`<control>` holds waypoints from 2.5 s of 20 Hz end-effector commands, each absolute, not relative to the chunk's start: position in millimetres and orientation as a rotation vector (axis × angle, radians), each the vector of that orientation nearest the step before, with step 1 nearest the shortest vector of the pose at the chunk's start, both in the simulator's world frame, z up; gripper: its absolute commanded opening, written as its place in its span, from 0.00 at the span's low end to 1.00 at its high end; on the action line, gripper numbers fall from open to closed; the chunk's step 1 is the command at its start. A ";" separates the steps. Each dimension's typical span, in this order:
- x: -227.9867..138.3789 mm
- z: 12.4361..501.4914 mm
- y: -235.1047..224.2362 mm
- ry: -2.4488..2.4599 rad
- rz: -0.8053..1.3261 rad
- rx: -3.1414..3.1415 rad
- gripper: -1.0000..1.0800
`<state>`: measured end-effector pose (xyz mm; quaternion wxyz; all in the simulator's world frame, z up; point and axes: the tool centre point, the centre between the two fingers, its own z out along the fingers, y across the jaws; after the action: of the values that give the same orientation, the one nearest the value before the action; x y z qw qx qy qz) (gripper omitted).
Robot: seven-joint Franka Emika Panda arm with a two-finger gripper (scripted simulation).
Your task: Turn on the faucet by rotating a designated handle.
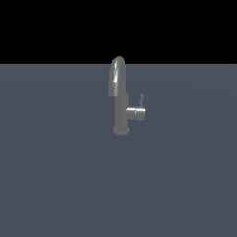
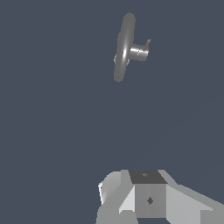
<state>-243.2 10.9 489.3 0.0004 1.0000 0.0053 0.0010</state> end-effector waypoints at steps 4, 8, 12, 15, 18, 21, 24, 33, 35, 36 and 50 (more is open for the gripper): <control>-241.9 489.3 11.0 0.012 -0.001 3.144 0.00; -236.2 488.9 11.1 -0.011 -0.020 3.158 0.00; -225.8 488.1 11.1 -0.053 -0.055 3.182 0.00; -214.8 486.9 10.8 -0.098 -0.092 3.207 0.00; -201.0 485.2 10.0 -0.156 -0.140 3.237 0.00; -184.4 482.4 8.6 -0.228 -0.199 3.270 0.00; -166.4 478.8 6.3 -0.308 -0.266 3.304 0.00; -112.2 462.3 -4.7 -0.572 -0.485 3.386 0.00; -100.4 457.4 -7.9 -0.635 -0.537 3.400 0.00; -94.5 454.8 -9.7 -0.667 -0.564 3.406 0.00; -17.3 404.6 -39.8 -1.166 -0.982 3.422 0.00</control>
<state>-25.4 -36.0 411.3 -0.2852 0.8830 -0.2852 -0.2402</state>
